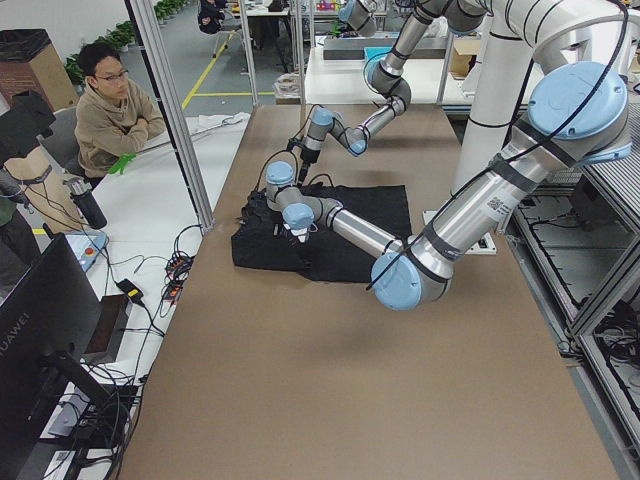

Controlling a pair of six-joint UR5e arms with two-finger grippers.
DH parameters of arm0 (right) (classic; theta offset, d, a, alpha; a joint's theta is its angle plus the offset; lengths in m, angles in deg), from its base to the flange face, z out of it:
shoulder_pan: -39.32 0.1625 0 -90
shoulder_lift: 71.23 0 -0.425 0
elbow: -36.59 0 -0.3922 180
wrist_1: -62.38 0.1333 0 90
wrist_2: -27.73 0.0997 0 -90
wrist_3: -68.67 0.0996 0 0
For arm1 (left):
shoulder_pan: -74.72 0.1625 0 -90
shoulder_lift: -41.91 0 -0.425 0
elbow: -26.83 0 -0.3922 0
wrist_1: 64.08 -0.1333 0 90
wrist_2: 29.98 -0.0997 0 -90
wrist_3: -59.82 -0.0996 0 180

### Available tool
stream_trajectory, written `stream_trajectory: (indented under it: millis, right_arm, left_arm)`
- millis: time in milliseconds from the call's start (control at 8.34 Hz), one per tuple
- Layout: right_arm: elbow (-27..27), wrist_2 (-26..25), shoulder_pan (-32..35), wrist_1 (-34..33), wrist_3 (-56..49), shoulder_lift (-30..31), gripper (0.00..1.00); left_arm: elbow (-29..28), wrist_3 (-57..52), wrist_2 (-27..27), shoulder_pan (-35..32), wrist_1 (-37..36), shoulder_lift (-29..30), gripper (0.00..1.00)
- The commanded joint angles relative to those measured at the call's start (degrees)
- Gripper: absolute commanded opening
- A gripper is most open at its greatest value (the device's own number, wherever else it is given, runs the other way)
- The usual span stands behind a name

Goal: Fold clothes
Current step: 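Bring the left gripper over the other shoulder while the right gripper hovers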

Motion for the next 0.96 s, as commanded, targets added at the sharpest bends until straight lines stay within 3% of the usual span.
stream_trajectory:
  millis: [0,360,480,599,839]
  right_arm:
    - [0.06,0.00,0.00,0.00,0.11,0.02,0.95]
    - [0.06,-0.09,-0.35,0.00,-0.15,0.11,0.95]
    - [0.14,-0.18,-0.44,0.00,-0.15,0.11,0.95]
    - [0.14,-0.18,-0.44,0.00,-0.15,0.11,0.95]
    - [0.14,-0.18,-0.44,0.00,-0.15,0.11,0.95]
  left_arm:
    - [-4.65,1.02,-3.60,1.56,0.38,3.74,0.00]
    - [-6.24,1.02,-5.81,2.70,1.52,4.20,0.00]
    - [-5.72,0.93,-5.81,2.62,2.57,3.41,0.64]
    - [-5.10,1.11,-5.89,2.70,4.75,1.75,0.96]
    - [-3.79,4.34,-6.24,2.79,8.97,-1.33,0.99]
